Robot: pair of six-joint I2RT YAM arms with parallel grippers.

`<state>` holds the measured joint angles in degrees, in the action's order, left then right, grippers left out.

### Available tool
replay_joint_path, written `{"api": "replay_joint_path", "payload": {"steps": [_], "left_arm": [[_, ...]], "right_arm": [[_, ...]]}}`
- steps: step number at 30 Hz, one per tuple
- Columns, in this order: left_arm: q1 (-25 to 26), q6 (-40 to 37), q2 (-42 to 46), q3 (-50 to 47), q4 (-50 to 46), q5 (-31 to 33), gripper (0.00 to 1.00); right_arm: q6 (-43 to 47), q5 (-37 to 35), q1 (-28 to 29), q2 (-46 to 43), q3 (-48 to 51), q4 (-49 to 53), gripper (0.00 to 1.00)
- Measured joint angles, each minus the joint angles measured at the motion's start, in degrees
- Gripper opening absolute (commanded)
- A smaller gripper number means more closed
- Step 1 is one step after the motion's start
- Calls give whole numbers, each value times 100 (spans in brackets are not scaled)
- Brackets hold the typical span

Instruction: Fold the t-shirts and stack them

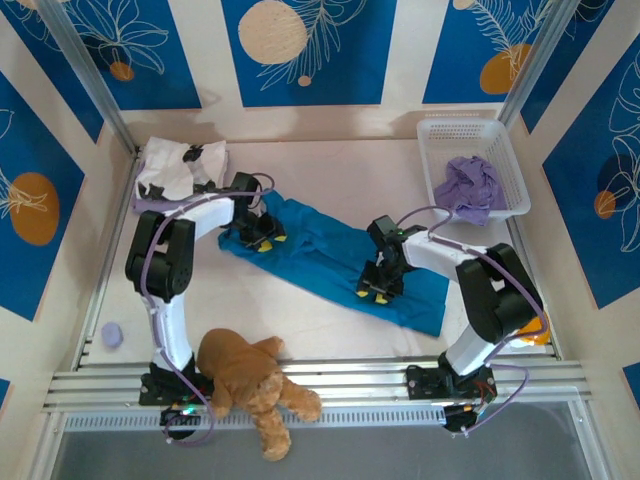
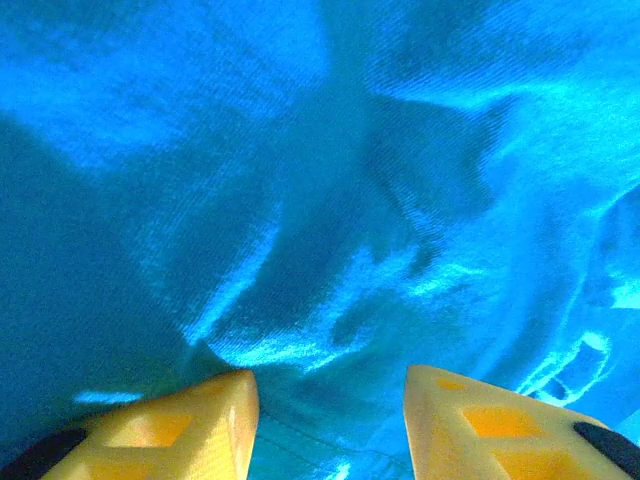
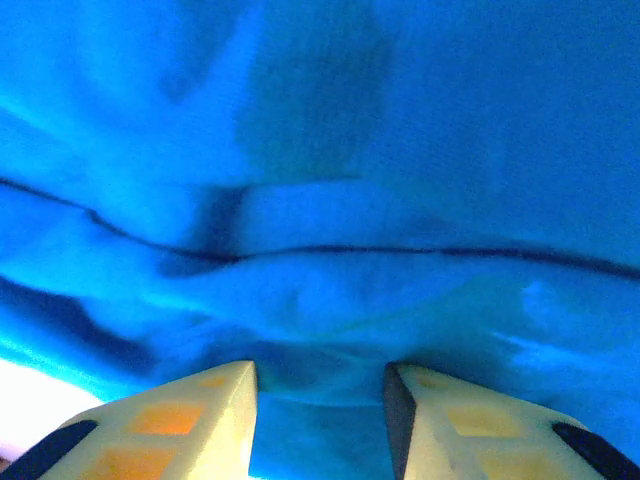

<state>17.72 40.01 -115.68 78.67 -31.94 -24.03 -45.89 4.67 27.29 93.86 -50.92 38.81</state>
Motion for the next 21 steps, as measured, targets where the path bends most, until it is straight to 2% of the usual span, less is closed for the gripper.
{"api": "replay_joint_path", "payload": {"steps": [9,14,18,21], "left_arm": [[0,-92,-1019,1547,-313,-125,45],[0,-190,-1867,3018,-675,-136,45],[0,-262,-2461,4138,-957,-142,45],[0,-289,-2540,4409,-1132,-142,45]], "right_arm": [[-354,352,452,546,-544,-199,41],[-693,741,907,1095,-1132,-553,41],[-874,750,1204,1303,-1478,-800,41],[-990,669,1327,1187,-1547,-811,41]]}}
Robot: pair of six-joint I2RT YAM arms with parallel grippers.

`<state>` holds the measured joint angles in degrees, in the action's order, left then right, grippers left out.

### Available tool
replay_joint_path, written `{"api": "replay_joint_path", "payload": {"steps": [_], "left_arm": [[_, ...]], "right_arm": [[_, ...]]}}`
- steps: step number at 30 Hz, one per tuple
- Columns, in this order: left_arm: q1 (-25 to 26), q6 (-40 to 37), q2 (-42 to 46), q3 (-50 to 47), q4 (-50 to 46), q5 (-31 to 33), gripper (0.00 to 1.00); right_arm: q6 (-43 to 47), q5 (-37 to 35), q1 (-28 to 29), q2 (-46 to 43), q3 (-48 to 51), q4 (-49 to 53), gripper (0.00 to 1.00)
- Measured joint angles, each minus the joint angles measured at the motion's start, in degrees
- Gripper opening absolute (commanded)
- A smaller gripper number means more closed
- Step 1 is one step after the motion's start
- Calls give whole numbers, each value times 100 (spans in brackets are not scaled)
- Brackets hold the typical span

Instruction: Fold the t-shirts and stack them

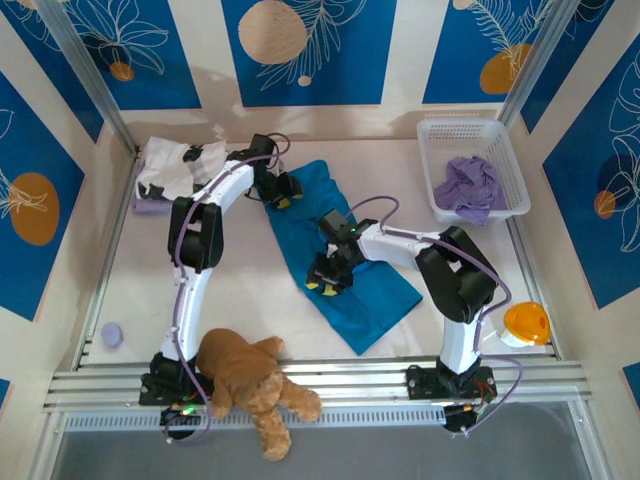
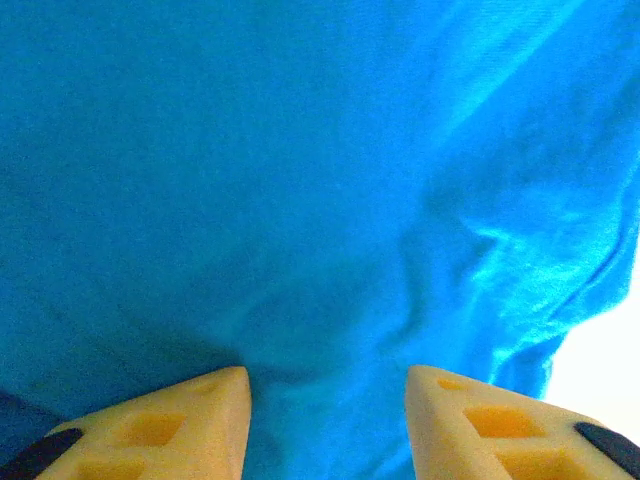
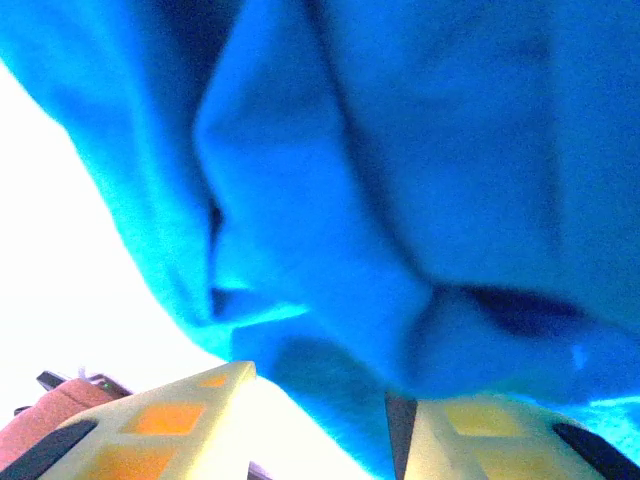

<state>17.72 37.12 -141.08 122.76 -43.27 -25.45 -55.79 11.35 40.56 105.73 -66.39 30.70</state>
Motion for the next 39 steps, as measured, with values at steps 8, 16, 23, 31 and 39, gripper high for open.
{"api": "replay_joint_path", "payload": {"steps": [8,16,23,31,39], "left_arm": [[0,33,691,-1117,146,63,45],[13,302,911,-1906,728,39,44],[22,662,901,-2009,1150,24,44],[20,920,236,-964,1161,20,44],[13,1191,-647,568,804,-22,42]], "right_arm": [[-341,-243,-181,-973,308,52,41],[-929,-258,-306,-1032,1283,15,41],[-1746,-216,-31,-1069,1663,-433,41],[-3399,-214,581,-798,1690,-1604,41],[-4662,-632,975,-455,1519,-2695,40]]}}
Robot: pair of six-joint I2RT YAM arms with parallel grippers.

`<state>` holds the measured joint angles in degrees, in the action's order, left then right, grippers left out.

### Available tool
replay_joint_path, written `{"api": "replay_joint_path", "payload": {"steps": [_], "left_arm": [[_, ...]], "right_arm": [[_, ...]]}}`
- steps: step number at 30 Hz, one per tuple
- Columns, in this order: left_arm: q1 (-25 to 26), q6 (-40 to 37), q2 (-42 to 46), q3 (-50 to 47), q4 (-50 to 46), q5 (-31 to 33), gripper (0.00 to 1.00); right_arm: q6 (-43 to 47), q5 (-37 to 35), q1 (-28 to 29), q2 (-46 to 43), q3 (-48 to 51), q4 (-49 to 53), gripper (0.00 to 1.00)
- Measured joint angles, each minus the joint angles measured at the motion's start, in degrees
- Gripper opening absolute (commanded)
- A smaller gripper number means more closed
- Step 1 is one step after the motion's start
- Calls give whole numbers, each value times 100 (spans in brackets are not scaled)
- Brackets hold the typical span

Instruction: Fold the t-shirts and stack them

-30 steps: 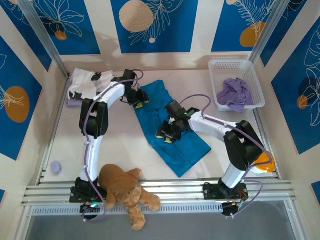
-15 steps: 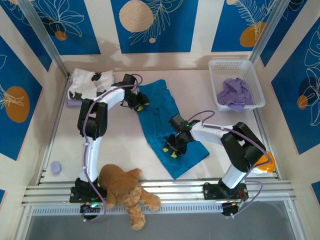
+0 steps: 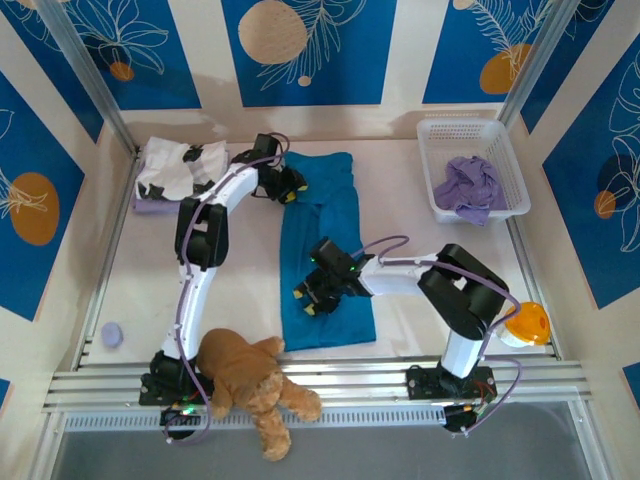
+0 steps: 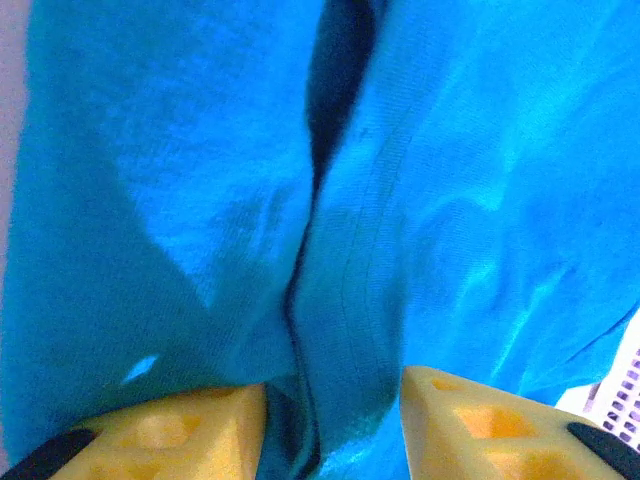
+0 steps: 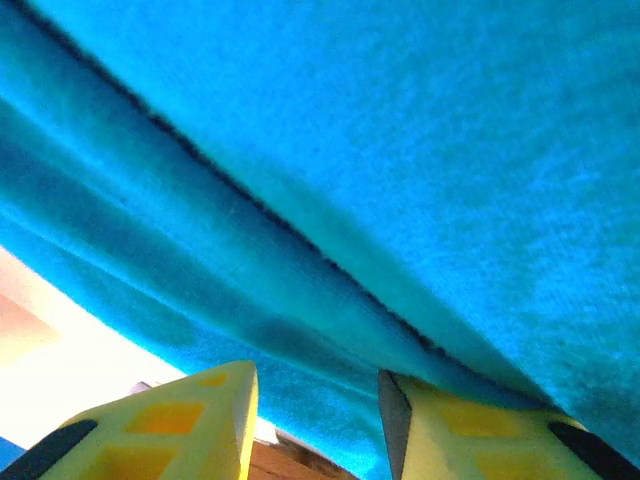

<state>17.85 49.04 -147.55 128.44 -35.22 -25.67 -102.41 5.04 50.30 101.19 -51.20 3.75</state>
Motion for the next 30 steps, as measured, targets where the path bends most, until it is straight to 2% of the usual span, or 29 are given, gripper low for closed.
{"api": "replay_joint_path", "payload": {"steps": [4,8,16,18,24,26,30], "left_arm": [[-9,13,-142,293,-125,-50,44],[-9,-72,-105,291,-136,-92,49],[-9,-535,911,-367,-428,-17,53],[0,-693,1458,-780,-466,26,53],[168,-1261,3386,-2490,-815,304,53],[380,-1425,3936,-3123,-955,439,53],[1113,-1510,4883,-4557,-1193,721,53]], "right_arm": [[26,-258,-2,-28,-59,39,41],[382,-844,-17,-428,-120,785,44],[1088,-1707,-55,-2446,-120,2061,46],[1471,-1683,-199,-2796,-116,2461,45],[3171,-1161,-1222,-3644,466,3467,45],[3668,-931,-1515,-3930,745,3720,45],[4496,-439,-2070,-4253,1045,4138,45]]}}
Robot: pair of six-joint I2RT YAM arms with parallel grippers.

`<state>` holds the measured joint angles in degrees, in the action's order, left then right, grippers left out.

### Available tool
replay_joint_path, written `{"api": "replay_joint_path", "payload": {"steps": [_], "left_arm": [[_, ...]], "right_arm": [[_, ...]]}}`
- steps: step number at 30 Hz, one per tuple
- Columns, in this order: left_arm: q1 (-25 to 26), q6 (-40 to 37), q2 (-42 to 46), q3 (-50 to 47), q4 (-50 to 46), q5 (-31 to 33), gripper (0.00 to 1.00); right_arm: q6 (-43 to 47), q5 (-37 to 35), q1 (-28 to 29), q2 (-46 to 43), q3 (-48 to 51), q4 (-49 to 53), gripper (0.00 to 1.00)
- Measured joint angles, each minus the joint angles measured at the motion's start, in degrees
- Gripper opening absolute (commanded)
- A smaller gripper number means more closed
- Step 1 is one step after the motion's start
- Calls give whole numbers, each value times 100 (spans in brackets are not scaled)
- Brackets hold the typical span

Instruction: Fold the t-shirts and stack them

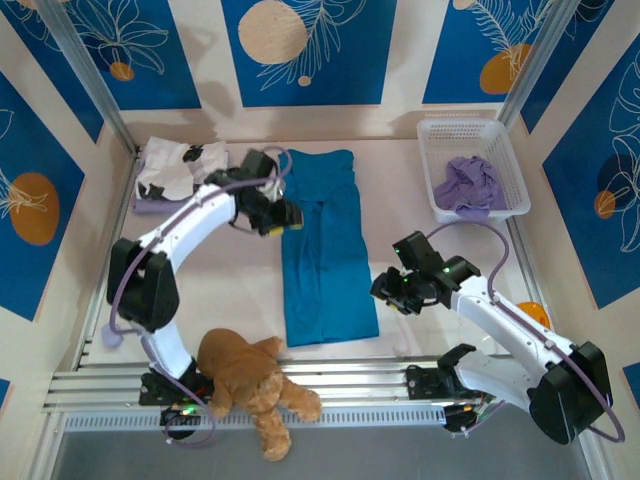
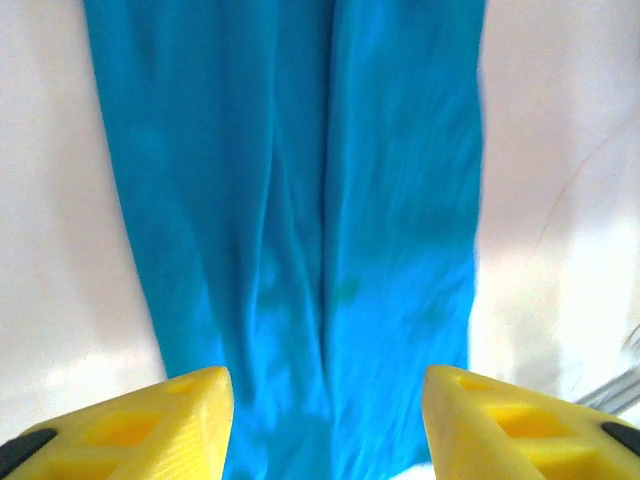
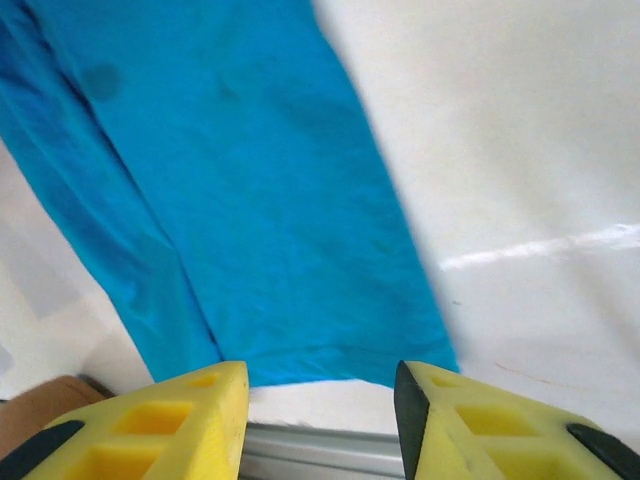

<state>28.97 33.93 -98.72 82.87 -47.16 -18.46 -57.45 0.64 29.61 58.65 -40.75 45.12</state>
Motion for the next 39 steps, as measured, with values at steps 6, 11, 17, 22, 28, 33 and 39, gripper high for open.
{"api": "replay_joint_path", "payload": {"steps": [6,11,17,22,28,33,39], "left_arm": [[964,164,710,-1355,-396,380,50],[1412,555,1196,-1993,-435,660,46],[1976,1040,1200,-2363,-122,761,41],[2100,1276,1043,-2555,125,763,41],[2157,1366,960,-2658,190,761,43],[2190,1405,911,-2782,330,745,44],[2229,1462,752,-2935,562,632,41]], "right_arm": [[605,514,-46,190,162,162,44],[704,693,177,280,431,138,44],[645,872,385,496,728,-184,43],[636,857,439,688,756,-264,43],[638,684,448,737,754,-210,43],[645,686,448,951,754,-258,43],[664,708,448,1147,754,-463,41]]}}
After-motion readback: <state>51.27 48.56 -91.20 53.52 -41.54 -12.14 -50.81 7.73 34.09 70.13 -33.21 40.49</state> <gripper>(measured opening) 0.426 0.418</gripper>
